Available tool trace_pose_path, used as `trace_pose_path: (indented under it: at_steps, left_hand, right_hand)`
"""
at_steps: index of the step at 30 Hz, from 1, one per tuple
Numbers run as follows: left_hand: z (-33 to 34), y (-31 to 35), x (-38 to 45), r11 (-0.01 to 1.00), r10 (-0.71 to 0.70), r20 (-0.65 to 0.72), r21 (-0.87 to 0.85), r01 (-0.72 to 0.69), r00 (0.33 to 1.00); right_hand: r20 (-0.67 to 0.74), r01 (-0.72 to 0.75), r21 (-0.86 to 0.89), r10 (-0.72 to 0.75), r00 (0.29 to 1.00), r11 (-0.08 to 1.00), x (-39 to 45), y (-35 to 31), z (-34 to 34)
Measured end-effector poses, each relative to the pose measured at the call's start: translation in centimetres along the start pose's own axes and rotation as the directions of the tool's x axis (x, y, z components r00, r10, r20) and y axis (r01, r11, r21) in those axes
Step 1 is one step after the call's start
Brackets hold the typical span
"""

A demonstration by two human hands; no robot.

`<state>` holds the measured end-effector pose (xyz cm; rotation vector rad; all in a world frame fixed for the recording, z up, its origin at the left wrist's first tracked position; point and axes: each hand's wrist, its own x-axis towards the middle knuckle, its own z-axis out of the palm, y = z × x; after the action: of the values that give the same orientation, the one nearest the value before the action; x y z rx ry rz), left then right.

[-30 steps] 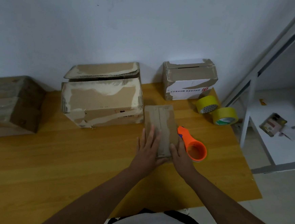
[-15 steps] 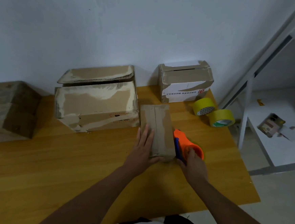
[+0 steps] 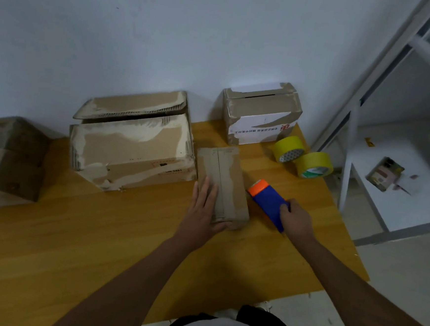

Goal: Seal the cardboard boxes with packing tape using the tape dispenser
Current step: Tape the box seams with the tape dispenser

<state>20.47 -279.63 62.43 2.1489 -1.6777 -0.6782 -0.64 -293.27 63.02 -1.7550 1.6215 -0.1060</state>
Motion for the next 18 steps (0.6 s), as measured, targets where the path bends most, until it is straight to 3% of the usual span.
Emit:
trace_pose_path:
  at_steps: [3,9,11,12,13,15,16,18]
  left_hand:
    - [0.0,0.0,-0.1,1.0,0.014,-0.002,-0.002,-0.014,1.0]
    - [-1.8,0.6,0.3,0.999,-0.037,0.069,0.04,0.034,0.997]
    - [-3.0,1.1,0.0,0.994,-0.01,-0.02,-0.111,0.008,1.0]
    - [-3.7,1.4,-0.1,0.961,-0.057,-0.069,-0.275,0.036,0.996]
    - [-4.4,1.8,-0.4,0.866,-0.162,-0.06,-0.488,0.113,0.985]
    - [-5.5,2.6,-0.7,0.511,-0.301,0.176,-0.8,0.314,0.937]
    - [-5.9,2.7,-0.7,0.377,-0.297,0.294,-0.838,0.394,0.909]
    - [-6.2,2.7,-0.7,0.231,-0.254,0.422,-0.847,0.478,0.87]
  right_hand:
    - [-0.047,-0.051,0.244,0.065,0.997,0.968,-1.1,0.3,-0.8]
    - [-0.261,0.257,0.408,-0.158,0.952,0.876,-5.0,-1.1,-3.7]
    - [-0.259,0.335,0.464,-0.236,0.936,0.82,-6.1,-2.0,-4.6]
    - [-0.241,0.358,0.462,-0.273,0.931,0.812,-6.6,-2.4,-4.8]
    - [-0.212,0.368,0.443,-0.304,0.929,0.817,-6.9,-2.8,-5.0]
    - [-0.136,0.366,0.414,-0.341,0.93,0.834,-7.2,-3.4,-5.0]
    - [-0.11,0.371,0.412,-0.358,0.927,0.833,-7.3,-3.7,-4.9]
    - [-0.103,0.411,0.376,-0.403,0.909,0.831,-7.6,-4.2,-4.7]
